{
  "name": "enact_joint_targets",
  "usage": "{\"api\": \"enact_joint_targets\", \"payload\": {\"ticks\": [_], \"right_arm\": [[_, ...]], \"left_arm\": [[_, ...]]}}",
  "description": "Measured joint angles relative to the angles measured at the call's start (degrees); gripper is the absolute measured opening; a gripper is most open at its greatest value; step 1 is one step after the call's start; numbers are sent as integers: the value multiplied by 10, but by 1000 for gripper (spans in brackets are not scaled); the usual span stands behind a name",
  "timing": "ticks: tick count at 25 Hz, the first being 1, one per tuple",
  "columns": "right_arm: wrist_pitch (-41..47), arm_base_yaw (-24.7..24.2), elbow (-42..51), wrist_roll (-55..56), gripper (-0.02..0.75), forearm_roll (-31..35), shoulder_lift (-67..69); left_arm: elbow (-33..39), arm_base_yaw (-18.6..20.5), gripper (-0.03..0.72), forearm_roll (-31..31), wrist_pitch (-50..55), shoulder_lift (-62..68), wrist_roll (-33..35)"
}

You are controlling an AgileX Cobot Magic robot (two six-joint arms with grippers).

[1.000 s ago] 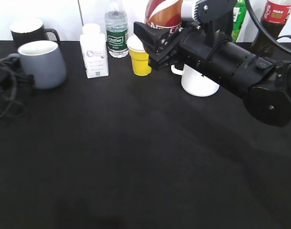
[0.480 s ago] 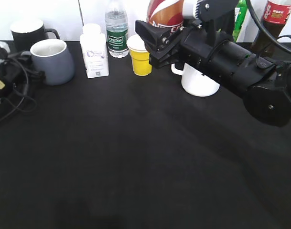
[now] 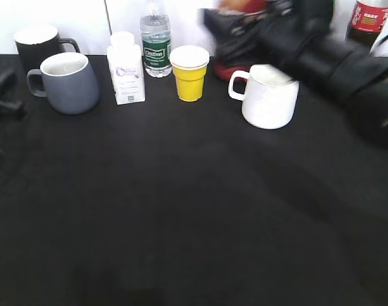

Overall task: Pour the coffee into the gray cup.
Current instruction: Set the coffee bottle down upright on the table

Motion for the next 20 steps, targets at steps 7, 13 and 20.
{"api": "enact_joint_targets", "payload": {"ticks": [7,13,20], "right_arm": [[19,-207,0,-29,533,57,-15],[-137,-245,-1,-31,533,104,159],[-176,-245,-68,-31,533,105,296]], "left_arm": [[6,-171,240,1,138,-121,0],[6,-205,240,4,146,-121,0],[6,-205,240,4,147,-121,0]]}}
